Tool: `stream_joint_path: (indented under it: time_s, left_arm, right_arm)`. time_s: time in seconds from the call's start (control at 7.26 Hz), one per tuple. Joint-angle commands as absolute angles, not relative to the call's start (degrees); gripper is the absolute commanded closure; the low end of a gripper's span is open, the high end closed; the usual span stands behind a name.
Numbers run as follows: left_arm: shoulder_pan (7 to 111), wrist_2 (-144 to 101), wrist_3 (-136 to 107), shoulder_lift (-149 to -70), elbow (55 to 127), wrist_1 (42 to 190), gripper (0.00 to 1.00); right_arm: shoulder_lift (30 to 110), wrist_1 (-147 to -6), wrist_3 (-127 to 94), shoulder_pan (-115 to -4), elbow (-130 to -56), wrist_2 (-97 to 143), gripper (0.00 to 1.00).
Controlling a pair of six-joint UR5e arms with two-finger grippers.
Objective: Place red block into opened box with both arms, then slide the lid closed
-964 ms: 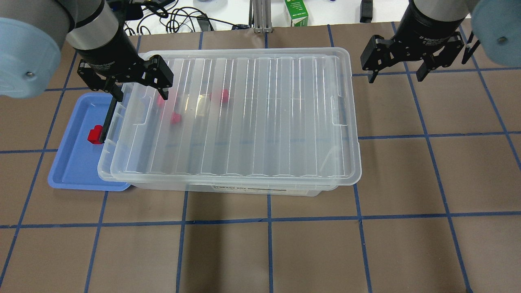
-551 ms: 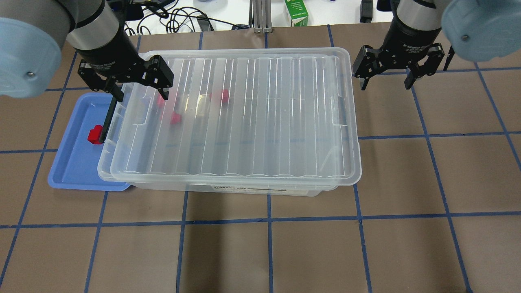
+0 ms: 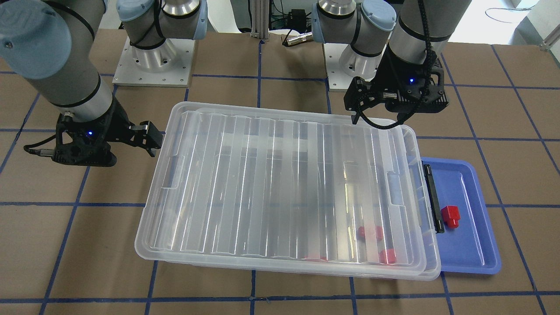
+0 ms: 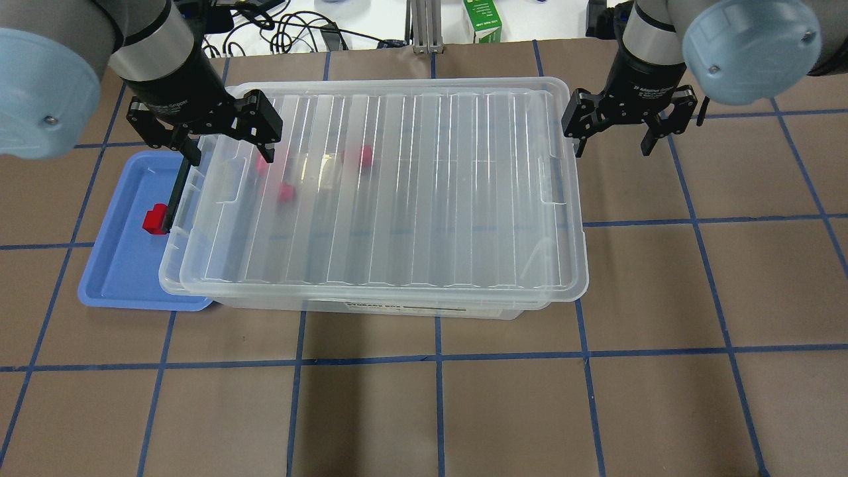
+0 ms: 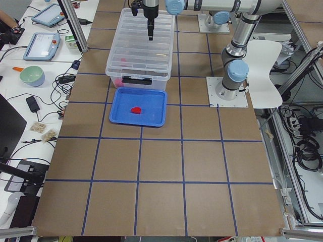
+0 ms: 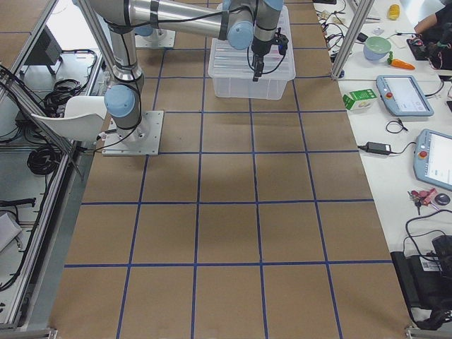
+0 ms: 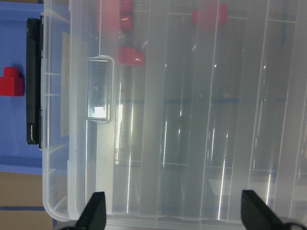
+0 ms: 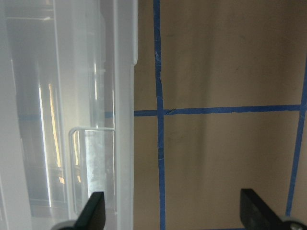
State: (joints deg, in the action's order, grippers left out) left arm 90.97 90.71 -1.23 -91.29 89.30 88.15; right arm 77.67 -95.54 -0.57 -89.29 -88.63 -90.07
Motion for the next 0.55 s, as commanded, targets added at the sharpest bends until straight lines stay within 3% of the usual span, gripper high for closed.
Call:
stream_joint_path:
  time_s: [0.0, 0.41]
  left_arm:
    - [91.0, 90.9, -1.2, -91.3, 89.3, 88.2, 0.0]
    - [91.0, 90.7, -1.2, -91.5, 89.3, 88.2, 0.0]
  right_arm:
    - [76.0, -95.6, -0.6, -89.9, -88.7, -89.9, 0.0]
    - [74.1, -95.4, -0.6, -90.7, -88.8, -90.0, 0.0]
